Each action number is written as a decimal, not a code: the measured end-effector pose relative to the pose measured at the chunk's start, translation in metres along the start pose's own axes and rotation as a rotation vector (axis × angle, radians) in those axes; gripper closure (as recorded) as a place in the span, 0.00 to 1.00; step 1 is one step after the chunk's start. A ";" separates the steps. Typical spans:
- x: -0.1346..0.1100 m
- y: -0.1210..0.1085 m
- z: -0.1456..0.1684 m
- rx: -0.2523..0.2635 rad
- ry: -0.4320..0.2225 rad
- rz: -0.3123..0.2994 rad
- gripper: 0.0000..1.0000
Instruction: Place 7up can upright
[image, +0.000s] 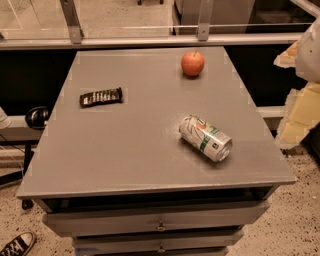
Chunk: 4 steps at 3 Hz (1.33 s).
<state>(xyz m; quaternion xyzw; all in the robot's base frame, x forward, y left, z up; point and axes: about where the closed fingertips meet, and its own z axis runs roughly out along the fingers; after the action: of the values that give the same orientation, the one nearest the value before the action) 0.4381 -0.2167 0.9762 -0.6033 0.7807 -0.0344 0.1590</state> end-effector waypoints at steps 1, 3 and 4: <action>0.000 0.000 0.000 0.000 0.000 0.000 0.00; -0.029 -0.001 0.022 -0.039 -0.098 0.029 0.00; -0.059 0.003 0.043 -0.127 -0.205 0.092 0.00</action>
Offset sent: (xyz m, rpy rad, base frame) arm 0.0043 0.0130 -0.0048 0.0326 0.0013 0.0151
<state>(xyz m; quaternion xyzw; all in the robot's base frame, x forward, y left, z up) 0.4608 -0.1536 0.9473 -0.5759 0.7880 0.0843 0.2006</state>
